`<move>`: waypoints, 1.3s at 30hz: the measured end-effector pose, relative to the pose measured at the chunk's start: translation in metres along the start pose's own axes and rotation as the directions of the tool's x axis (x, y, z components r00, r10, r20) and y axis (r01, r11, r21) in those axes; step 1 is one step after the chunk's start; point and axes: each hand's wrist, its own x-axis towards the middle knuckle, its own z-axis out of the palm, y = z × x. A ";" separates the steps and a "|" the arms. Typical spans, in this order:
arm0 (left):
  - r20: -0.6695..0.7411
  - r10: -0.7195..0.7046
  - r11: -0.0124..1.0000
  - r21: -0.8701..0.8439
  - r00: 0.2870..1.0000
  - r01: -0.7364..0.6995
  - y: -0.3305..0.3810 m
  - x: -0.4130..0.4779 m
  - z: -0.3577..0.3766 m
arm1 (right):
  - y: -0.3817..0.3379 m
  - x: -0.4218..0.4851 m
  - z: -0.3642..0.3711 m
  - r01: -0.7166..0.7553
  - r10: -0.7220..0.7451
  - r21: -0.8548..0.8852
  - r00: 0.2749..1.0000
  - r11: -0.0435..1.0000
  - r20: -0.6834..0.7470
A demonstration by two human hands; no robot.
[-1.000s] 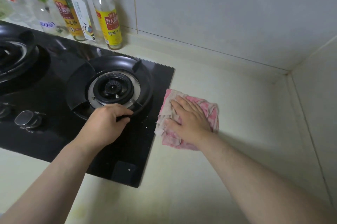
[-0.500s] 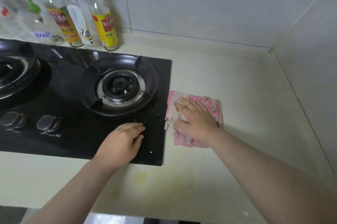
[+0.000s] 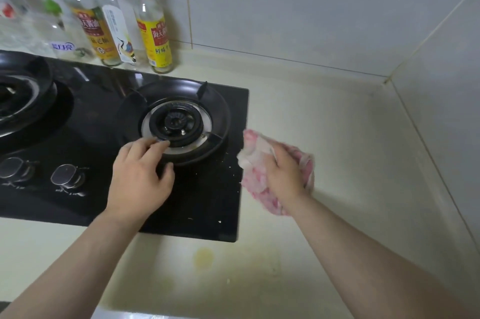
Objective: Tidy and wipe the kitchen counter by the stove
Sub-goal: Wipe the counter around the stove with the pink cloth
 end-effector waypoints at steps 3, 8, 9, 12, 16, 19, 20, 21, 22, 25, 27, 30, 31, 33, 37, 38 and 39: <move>0.086 0.081 0.996 0.034 0.993 -0.085 -0.009 0.009 0.005 | -0.011 0.019 0.023 0.220 -0.174 -0.290 0.969 0.931 0.175; 0.108 0.095 0.994 0.039 0.990 -0.099 -0.021 0.007 0.014 | -0.013 0.011 0.030 0.350 -0.211 -0.531 0.929 0.772 0.305; 0.095 0.092 0.995 0.027 0.991 -0.095 -0.021 0.006 0.014 | -0.012 0.004 0.030 0.375 -0.224 -0.537 0.919 0.756 0.326; 0.095 0.095 0.995 0.011 0.991 -0.097 -0.019 0.008 0.013 | -0.008 -0.026 0.032 0.457 -0.261 -0.531 0.877 0.713 0.404; 0.118 0.078 0.997 0.006 0.990 -0.079 -0.016 0.009 0.010 | -0.009 -0.055 0.038 0.483 -0.240 -0.527 0.853 0.699 0.462; 0.121 0.068 0.998 -0.001 0.990 -0.069 -0.017 0.009 0.011 | -0.022 -0.047 0.051 0.431 -0.215 -0.579 0.889 0.691 0.405; 0.124 0.065 0.998 -0.005 0.990 -0.065 -0.017 0.010 0.011 | -0.028 -0.043 0.057 0.433 -0.221 -0.589 0.890 0.682 0.399; 0.122 0.066 0.998 -0.011 0.990 -0.065 -0.017 0.010 0.011 | -0.033 -0.039 0.064 0.457 -0.241 -0.593 0.880 0.663 0.409; 0.117 0.070 0.998 -0.017 0.991 -0.069 -0.018 0.010 0.011 | -0.037 -0.036 0.069 0.494 -0.270 -0.592 0.862 0.637 0.429; 0.102 0.080 0.997 -0.019 0.991 -0.079 -0.019 0.011 0.012 | -0.041 -0.034 0.070 0.615 -0.327 -0.557 0.780 0.558 0.534; 0.094 0.081 0.997 -0.022 0.992 -0.079 -0.019 0.010 0.012 | -0.036 -0.039 0.064 0.689 -0.366 -0.479 0.709 0.543 0.603; 0.097 0.091 0.996 -0.012 0.991 -0.090 -0.017 0.011 0.010 | -0.025 -0.060 0.052 0.740 -0.419 -0.370 0.640 0.562 0.644; 0.105 0.091 0.996 -0.010 0.990 -0.091 -0.017 0.011 0.009 | -0.019 -0.068 0.047 0.740 -0.422 -0.338 0.630 0.582 0.652; 0.132 0.090 0.996 -0.009 0.987 -0.089 -0.015 0.011 0.005 | -0.010 -0.084 0.034 0.717 -0.408 -0.289 0.629 0.635 0.662; 0.096 0.109 0.993 -0.051 0.989 -0.105 -0.007 0.006 -0.002 | 0.016 -0.107 0.007 0.629 -0.413 -0.242 0.706 0.739 0.576; 0.063 0.140 0.988 -0.081 0.988 -0.134 -0.002 0.002 -0.005 | 0.024 -0.111 0.002 0.590 -0.410 -0.247 0.751 0.769 0.518; 0.040 0.182 0.977 -0.119 0.982 -0.176 0.004 -0.002 -0.008 | 0.030 -0.112 -0.004 0.544 -0.395 -0.265 0.799 0.796 0.455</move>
